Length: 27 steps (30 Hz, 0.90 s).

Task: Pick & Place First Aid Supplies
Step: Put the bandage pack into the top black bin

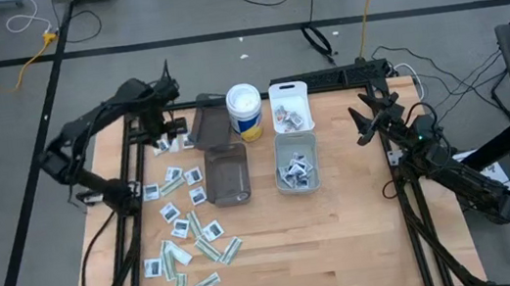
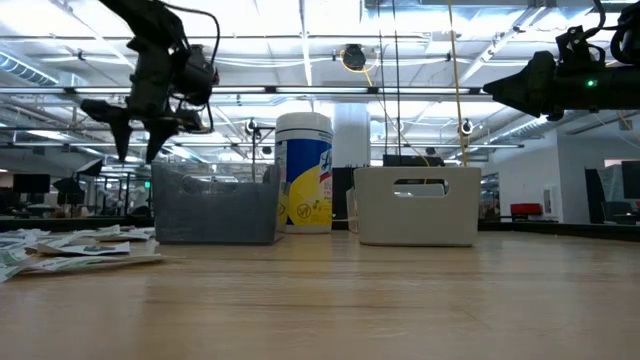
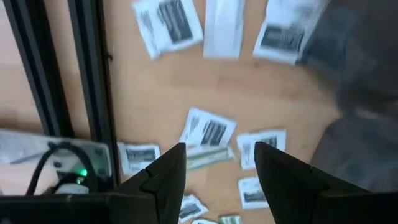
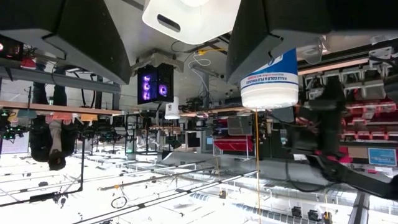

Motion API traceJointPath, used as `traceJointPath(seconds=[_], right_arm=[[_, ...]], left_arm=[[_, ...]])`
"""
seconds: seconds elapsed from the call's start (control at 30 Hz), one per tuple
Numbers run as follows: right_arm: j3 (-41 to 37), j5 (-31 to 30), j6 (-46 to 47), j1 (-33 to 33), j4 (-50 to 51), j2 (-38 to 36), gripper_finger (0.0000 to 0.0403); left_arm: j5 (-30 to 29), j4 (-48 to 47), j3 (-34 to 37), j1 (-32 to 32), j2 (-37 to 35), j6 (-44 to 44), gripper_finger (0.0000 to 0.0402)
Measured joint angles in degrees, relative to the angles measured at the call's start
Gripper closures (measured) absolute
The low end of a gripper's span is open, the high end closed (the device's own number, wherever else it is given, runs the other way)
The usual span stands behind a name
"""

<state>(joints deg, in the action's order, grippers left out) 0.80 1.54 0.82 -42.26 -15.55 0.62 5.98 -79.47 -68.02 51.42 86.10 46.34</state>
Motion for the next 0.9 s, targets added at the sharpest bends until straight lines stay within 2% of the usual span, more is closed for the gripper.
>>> traceJointPath(seconds=[0.2, 0.43, 0.9], right_arm=[[0.0, 0.0, 0.0, 0.0, 0.0, 0.0, 0.0140], [0.0, 0.0, 0.0, 0.0, 0.0, 0.0, 0.0140], [0.0, 0.0, 0.0, 0.0, 0.0, 0.0, 0.0140]], left_arm=[[-0.1, 0.4, -6.2, 4.9, 6.0, -4.7, 0.0206], [-3.3, 0.4, -11.3, 9.0, 10.1, -7.6, 0.0206], [-4.6, 3.8, -11.7, 10.6, 20.9, -10.7, 0.0206]])
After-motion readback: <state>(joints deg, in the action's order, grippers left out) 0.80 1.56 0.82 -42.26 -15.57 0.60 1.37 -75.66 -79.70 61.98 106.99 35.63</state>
